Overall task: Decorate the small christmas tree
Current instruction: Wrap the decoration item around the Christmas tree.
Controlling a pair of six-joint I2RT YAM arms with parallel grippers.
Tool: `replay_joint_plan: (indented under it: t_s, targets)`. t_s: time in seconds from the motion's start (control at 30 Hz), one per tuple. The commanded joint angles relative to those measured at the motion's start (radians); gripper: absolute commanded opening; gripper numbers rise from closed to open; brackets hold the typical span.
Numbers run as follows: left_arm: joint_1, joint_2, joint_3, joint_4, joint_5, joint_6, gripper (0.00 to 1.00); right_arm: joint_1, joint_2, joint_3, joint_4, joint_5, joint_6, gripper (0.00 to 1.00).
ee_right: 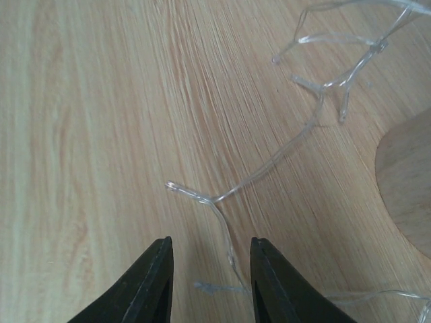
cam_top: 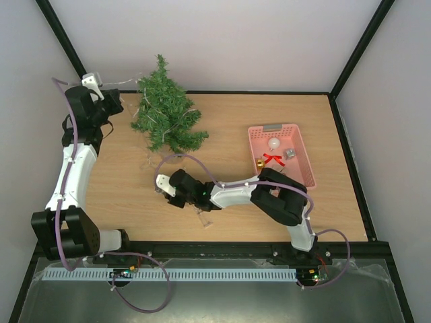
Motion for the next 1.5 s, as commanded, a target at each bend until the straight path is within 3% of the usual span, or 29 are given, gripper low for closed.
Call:
replay_joint_plan:
  t_s: [0.0,0.3,0.47,0.63,0.8,1.17,1.47]
  targets:
    - [0.005,-0.024,-0.012,0.036,0.012,-0.008,0.03,-0.005,0.061,0.08,-0.13,0.083,-0.092,0.32]
    - [0.004,-0.031,-0.015,0.037,0.003,-0.006,0.02,-0.044,0.156,0.166,-0.25,0.096,-0.125,0.32]
    - [0.005,-0.03,-0.017,0.037,0.006,-0.006,0.03,-0.046,0.181,0.202,-0.316,0.085,-0.156,0.21]
    - [0.005,-0.031,-0.02,0.038,0.002,-0.004,0.03,-0.044,0.133,0.178,-0.349,0.08,-0.184,0.02]
    - [0.005,-0.029,-0.025,0.041,-0.007,-0.004,0.02,-0.002,-0.093,0.069,-0.387,0.075,-0.19,0.02]
    - [0.007,-0.038,-0.051,0.072,-0.038,-0.022,0.03,0.062,-0.623,0.01,-0.791,0.139,-0.077,0.02]
    - [0.007,-0.029,-0.059,0.077,-0.06,-0.004,0.02,0.063,-1.063,0.001,-0.805,-0.148,0.037,0.02]
